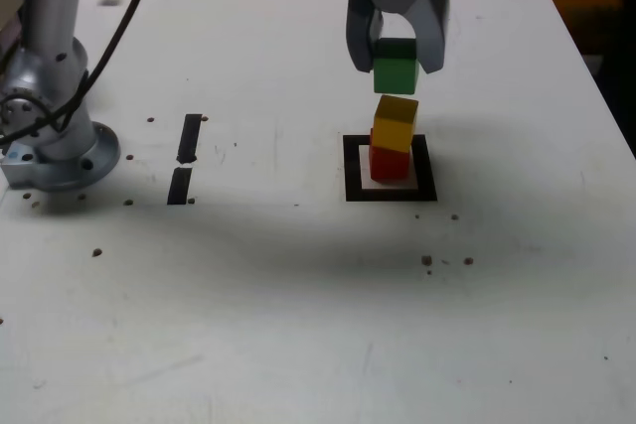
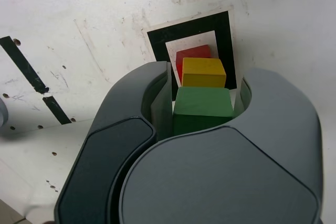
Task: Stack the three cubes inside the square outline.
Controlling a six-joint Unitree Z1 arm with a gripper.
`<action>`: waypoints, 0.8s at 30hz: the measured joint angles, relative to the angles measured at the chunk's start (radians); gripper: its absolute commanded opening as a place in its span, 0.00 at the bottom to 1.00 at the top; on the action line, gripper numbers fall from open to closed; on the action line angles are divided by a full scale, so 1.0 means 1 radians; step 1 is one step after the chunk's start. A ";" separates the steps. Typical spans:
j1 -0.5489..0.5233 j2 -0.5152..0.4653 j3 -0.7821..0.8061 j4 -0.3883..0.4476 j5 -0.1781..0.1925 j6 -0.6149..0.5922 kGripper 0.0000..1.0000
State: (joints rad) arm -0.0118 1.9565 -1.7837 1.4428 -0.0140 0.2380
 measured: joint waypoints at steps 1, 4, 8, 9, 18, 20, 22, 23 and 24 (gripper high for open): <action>-0.001 0.002 -0.001 0.000 -0.001 0.002 0.15; -0.004 0.007 -0.005 0.004 -0.004 0.010 0.16; -0.004 0.013 -0.004 0.010 -0.009 0.015 0.20; -0.004 0.013 -0.004 0.010 -0.009 0.015 0.22; -0.004 0.026 0.005 0.019 -0.031 0.025 0.24; -0.004 0.029 0.007 0.019 -0.035 0.028 0.27; -0.004 0.030 0.010 0.018 -0.037 0.031 0.29; -0.004 0.030 0.013 0.016 -0.038 0.032 0.32; -0.004 0.031 0.014 0.016 -0.038 0.032 0.33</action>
State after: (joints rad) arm -0.0157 1.9871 -1.7702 1.4588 -0.0520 0.2696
